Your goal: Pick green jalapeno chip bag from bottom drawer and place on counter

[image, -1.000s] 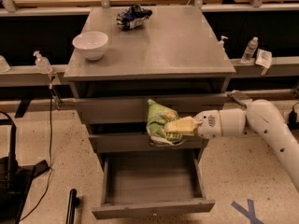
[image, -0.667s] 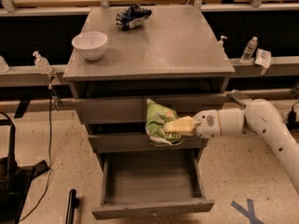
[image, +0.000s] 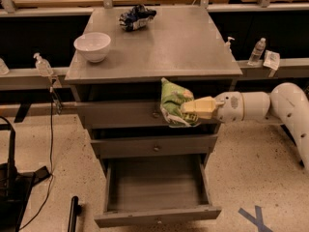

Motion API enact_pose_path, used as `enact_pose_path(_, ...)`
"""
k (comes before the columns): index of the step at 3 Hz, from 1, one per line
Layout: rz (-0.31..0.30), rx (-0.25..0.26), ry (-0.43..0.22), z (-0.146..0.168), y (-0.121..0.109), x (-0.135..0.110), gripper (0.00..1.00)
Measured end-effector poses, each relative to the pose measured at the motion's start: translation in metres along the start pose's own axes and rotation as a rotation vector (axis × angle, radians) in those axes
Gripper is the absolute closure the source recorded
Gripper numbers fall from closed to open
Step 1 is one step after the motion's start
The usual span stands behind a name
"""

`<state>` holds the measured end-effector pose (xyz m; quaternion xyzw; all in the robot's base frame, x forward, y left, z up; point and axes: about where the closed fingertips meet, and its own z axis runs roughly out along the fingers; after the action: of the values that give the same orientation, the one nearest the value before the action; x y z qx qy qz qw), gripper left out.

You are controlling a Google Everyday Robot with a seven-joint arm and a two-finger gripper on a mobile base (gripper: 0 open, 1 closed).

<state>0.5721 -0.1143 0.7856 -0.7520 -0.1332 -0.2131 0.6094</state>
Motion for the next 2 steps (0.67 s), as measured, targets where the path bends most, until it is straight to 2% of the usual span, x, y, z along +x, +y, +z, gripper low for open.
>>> enact_pose_path(1, -0.054, -0.056, -0.025, -0.019, -0.027, 0.037, 1.00)
enact_pose_path(2, -0.094, -0.085, -0.061, -0.026, -0.042, 0.067, 1.00)
